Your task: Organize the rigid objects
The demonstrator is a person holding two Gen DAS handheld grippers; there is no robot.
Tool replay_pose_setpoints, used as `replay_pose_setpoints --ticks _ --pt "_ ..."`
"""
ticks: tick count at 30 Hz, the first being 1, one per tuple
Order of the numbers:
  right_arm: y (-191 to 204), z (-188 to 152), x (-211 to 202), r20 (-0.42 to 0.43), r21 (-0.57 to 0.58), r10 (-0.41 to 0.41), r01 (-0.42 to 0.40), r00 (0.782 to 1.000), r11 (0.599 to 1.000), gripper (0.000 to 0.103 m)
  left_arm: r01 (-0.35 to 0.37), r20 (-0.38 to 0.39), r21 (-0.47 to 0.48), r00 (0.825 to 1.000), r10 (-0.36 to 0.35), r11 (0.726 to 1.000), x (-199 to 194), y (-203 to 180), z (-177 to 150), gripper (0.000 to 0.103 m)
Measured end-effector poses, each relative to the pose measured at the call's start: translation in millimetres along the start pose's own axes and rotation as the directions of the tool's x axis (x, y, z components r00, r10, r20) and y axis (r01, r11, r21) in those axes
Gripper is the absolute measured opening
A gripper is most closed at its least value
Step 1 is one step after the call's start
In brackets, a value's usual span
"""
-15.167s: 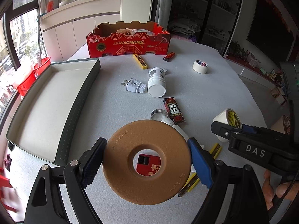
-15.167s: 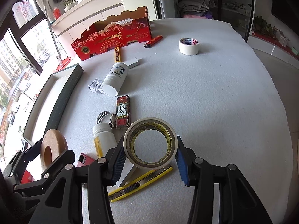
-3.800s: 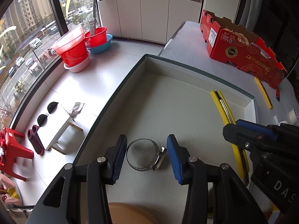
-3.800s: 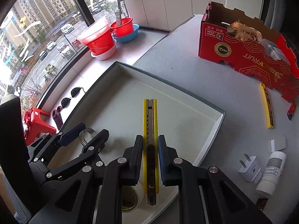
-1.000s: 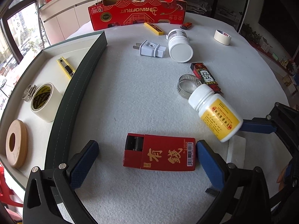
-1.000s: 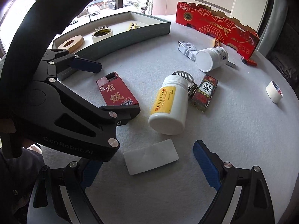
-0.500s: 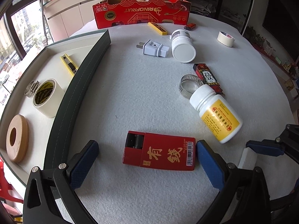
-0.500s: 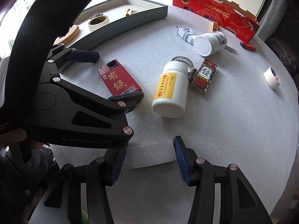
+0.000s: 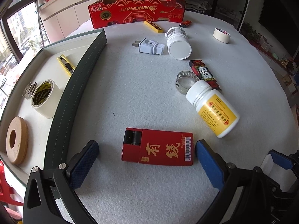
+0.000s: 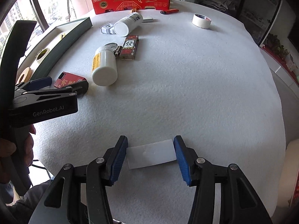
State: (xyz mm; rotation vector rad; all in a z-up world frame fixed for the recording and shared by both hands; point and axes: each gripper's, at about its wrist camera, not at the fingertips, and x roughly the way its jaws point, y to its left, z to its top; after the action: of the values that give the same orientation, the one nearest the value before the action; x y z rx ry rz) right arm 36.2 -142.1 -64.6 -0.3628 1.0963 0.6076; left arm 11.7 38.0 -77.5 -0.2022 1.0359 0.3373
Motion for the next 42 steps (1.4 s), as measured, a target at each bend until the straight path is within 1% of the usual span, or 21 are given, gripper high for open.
replay_pose_setpoints --ticks 1,2,3,4,5,9,13,16,20,24,27,32,37,42 --pt "-1 0 1 0.004 0.003 0.000 0.000 1.000 1.000 0.053 0.007 -0.001 0.009 1.000 -0.007 1.000 -1 0 0 0.098" --pt "-1 -1 0 0.008 0.003 -0.002 0.002 1.000 1.000 0.053 0.012 0.004 0.018 1.000 -0.012 1.000 -4 0 -1 0.091" --pt "-1 -2 -1 0.012 0.004 -0.003 0.003 1.000 1.000 0.053 0.019 0.012 0.027 1.000 -0.019 0.999 -6 -1 -2 0.086" --pt "-1 -3 -1 0.015 0.008 -0.005 0.005 1.000 1.000 0.053 0.026 0.021 0.040 0.999 -0.027 0.999 -9 -3 -3 0.073" --pt "-1 -3 -1 0.018 0.011 -0.008 0.008 1.000 1.000 0.053 0.029 0.021 0.053 0.999 -0.030 0.998 -11 -5 -3 0.072" --pt "0 -2 0 0.026 0.024 -0.016 0.016 1.000 1.000 0.053 0.045 0.017 0.039 0.999 -0.046 0.998 -13 -4 -6 0.072" --pt "-1 -4 -2 0.026 0.050 -0.017 0.016 1.000 0.999 0.053 0.107 -0.003 -0.010 0.994 -0.107 0.994 -21 -1 -13 0.072" --pt "-4 -7 -4 0.027 0.084 0.000 -0.002 1.000 0.997 0.053 0.113 0.012 -0.005 0.994 -0.113 0.994 -30 -2 -19 0.073" --pt "-4 -9 -8 0.025 0.095 0.003 -0.006 1.000 0.995 0.053 0.130 0.034 0.004 0.991 -0.130 0.991 -41 -5 -22 0.073" --pt "-3 -8 -13 0.026 0.112 0.016 -0.019 1.000 0.994 0.052 0.141 0.072 0.033 0.987 -0.143 0.989 -55 -11 -23 0.073" --pt "1 -6 -16 0.028 0.101 0.011 -0.014 1.000 0.995 0.053 0.159 0.086 0.054 0.983 -0.163 0.986 -61 -14 -22 0.073" --pt "8 2 -24 0.035 0.087 0.013 -0.016 0.999 0.996 0.052 0.186 0.113 0.049 0.975 -0.190 0.981 -71 -10 -20 0.073" --pt "17 13 -32 0.046 0.060 0.006 -0.009 0.999 0.998 0.053 0.198 0.149 0.022 0.969 -0.199 0.980 -84 2 -15 0.073" --pt "32 28 -38 0.050 0.028 0.019 -0.021 0.999 0.999 0.052 0.206 0.192 -0.014 0.961 -0.200 0.978 -96 18 -11 0.073"
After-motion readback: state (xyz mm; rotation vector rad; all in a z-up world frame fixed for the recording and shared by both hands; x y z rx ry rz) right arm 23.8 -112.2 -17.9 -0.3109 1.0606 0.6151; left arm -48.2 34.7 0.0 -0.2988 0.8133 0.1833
